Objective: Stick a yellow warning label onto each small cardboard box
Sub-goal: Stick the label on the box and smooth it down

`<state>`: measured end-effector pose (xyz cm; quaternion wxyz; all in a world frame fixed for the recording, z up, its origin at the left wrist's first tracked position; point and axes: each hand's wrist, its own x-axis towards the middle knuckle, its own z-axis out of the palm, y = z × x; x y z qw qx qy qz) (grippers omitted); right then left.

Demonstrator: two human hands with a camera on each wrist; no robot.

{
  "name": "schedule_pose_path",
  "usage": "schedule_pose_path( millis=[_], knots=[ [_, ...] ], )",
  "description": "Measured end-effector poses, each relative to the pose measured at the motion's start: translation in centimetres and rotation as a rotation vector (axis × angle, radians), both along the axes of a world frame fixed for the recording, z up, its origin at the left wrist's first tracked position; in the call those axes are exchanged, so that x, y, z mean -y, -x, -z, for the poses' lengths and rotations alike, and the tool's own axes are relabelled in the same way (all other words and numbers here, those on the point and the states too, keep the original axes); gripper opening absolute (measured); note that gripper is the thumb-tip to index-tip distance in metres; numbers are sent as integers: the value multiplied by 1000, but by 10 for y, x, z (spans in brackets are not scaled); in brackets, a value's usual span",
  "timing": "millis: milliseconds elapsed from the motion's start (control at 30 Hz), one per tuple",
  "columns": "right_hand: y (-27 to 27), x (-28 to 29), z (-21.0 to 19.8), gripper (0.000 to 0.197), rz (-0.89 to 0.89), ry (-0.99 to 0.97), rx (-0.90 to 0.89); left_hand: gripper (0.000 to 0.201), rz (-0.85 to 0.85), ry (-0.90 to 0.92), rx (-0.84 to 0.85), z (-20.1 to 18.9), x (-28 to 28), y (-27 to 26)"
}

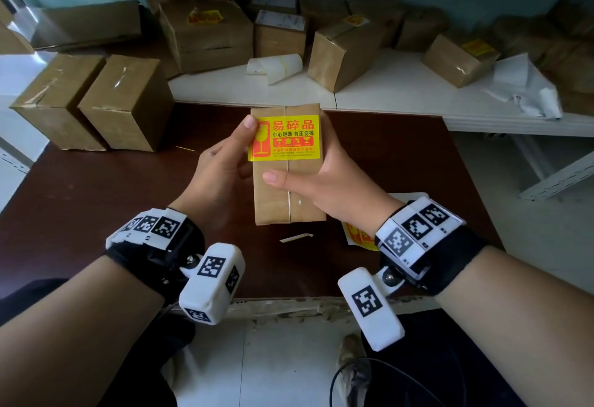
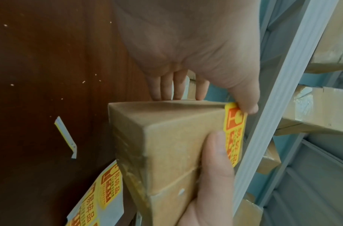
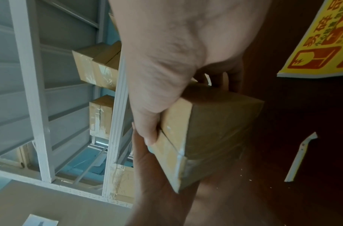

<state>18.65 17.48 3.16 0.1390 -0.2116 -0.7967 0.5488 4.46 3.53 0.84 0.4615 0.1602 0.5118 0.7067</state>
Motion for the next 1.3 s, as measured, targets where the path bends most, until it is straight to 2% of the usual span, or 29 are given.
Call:
schedule_pose_path(
  millis=[100, 167, 233, 333, 400, 467, 567, 700, 800, 833, 900, 1100, 1233, 1300],
  knots=[
    [5, -2, 7, 138, 7, -64, 92, 99, 30, 53, 59, 2, -3, 2],
    [7, -3, 10, 147, 13, -58, 127, 102, 48, 69, 56, 4, -3, 4],
    [5, -4, 8, 138, 21, -13, 93, 95, 52, 61, 23, 3, -1, 3],
    [1, -6, 1, 93, 32, 78, 10, 68, 33, 38, -42, 0, 1, -1],
    [-1, -8, -3, 84, 46, 144, -21, 54, 11, 14, -63, -2, 3, -3],
    [-1, -10, -3, 87, 67, 173, -29, 45, 14, -14, -72, -3, 4, -5],
    [-1, -11, -4, 87, 63, 147, -22, 44, 3, -15, -72, -3, 4, -5],
    [-3, -7, -5, 88, 4, 84, -10, 66, -19, 34, -72, -3, 1, -6],
    [-2, -5, -4, 102, -22, 39, 3, 89, -15, 58, -46, -1, 1, -3],
    [-2, -5, -4, 106, -26, 34, 11, 91, -10, 59, -44, -1, 1, -2],
    [-3, -4, -5, 104, -27, 39, 19, 85, -5, 52, -56, 0, 1, -1],
    [-4, -10, -7, 76, 59, 152, -1, 48, -15, -11, -61, 0, 3, -3],
    [-6, -15, -4, 73, 81, 218, 6, 53, 4, -24, -32, -5, 4, -4],
    [-7, -14, -3, 79, 72, 212, 6, 54, -8, -16, -39, -5, 3, -4]
  ],
)
